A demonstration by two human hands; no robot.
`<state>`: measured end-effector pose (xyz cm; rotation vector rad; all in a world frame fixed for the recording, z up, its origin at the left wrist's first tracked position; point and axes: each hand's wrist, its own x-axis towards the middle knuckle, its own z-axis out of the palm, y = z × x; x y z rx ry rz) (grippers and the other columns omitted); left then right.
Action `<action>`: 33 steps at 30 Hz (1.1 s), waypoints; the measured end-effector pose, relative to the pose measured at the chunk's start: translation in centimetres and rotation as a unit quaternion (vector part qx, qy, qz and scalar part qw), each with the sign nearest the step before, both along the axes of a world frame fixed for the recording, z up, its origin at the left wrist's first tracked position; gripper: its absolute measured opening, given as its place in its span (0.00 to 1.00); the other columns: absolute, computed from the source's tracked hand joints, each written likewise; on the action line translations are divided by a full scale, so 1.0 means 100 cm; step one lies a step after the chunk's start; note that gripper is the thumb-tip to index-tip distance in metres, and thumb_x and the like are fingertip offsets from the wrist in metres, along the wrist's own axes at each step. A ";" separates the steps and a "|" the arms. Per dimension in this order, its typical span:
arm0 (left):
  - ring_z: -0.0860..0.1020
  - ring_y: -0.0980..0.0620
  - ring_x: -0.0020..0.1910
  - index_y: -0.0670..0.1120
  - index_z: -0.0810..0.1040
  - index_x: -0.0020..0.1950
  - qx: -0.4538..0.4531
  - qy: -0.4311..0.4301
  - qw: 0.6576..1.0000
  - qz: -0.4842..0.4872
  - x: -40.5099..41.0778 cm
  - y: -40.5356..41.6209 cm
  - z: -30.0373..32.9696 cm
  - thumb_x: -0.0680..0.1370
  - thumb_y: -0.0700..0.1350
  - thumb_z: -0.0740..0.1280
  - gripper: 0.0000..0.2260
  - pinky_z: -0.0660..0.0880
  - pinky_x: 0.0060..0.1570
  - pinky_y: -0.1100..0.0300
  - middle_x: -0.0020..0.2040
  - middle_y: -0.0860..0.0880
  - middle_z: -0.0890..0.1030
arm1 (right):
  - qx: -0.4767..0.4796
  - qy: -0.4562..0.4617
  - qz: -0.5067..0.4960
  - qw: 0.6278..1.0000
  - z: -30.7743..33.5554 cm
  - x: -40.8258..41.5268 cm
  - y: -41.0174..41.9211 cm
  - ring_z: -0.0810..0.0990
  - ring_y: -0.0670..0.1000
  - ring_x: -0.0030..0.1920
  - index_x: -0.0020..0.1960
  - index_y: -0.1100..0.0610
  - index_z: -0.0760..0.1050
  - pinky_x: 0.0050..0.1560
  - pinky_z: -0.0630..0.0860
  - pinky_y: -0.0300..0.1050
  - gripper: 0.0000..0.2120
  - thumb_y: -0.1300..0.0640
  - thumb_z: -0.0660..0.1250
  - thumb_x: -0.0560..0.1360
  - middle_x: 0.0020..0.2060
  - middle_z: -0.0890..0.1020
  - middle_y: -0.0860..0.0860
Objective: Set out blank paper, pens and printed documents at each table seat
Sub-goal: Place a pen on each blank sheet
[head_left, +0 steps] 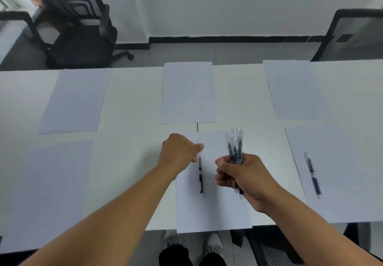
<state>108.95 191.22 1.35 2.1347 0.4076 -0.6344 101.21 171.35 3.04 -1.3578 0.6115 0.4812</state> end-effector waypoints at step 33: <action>0.85 0.64 0.35 0.51 0.86 0.38 0.061 -0.270 0.945 0.175 -0.241 0.300 0.259 0.83 0.61 0.71 0.19 0.80 0.45 0.58 0.34 0.59 0.87 | 0.041 -0.208 0.220 0.952 0.207 -0.116 0.313 0.69 0.51 0.30 0.54 0.70 0.81 0.33 0.73 0.45 0.10 0.61 0.72 0.83 0.31 0.73 0.54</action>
